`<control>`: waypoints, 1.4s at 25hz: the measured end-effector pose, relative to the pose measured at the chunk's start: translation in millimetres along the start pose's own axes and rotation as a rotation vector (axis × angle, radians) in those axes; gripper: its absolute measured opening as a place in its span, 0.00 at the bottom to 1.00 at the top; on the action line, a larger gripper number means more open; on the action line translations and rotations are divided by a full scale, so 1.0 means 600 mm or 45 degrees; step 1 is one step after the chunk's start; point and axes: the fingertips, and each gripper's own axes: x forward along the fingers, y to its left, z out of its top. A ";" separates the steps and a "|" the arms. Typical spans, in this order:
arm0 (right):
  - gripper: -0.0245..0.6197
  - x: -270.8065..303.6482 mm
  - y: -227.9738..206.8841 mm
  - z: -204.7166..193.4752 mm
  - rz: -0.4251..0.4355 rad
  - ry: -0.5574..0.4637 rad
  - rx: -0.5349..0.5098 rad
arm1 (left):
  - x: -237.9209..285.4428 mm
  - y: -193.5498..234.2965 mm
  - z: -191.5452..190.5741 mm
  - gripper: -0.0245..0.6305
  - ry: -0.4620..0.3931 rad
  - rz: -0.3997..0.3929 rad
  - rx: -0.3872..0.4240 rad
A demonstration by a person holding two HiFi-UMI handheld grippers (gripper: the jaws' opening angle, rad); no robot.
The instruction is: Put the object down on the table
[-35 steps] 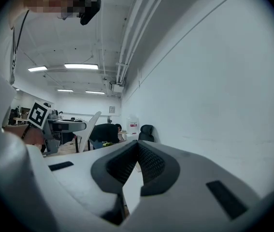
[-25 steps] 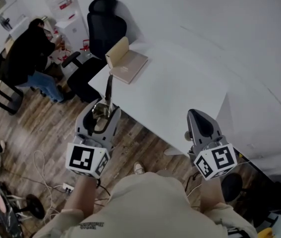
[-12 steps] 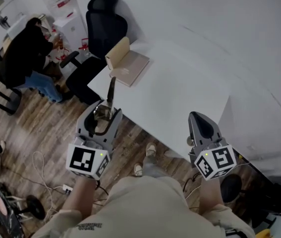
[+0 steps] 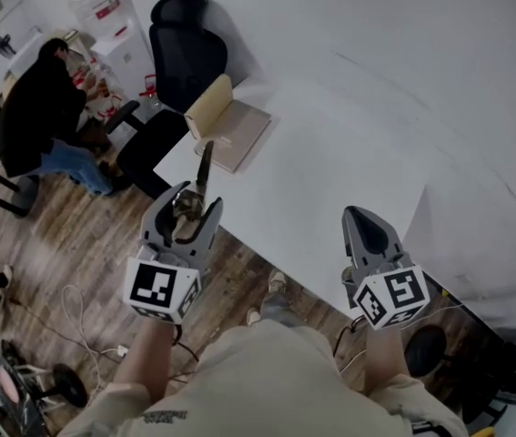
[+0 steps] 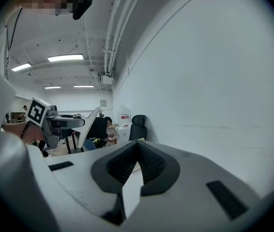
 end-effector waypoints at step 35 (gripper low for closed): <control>0.07 0.272 -0.298 -0.083 -0.171 0.108 0.245 | 0.573 -0.047 -0.140 0.39 0.271 -0.392 0.555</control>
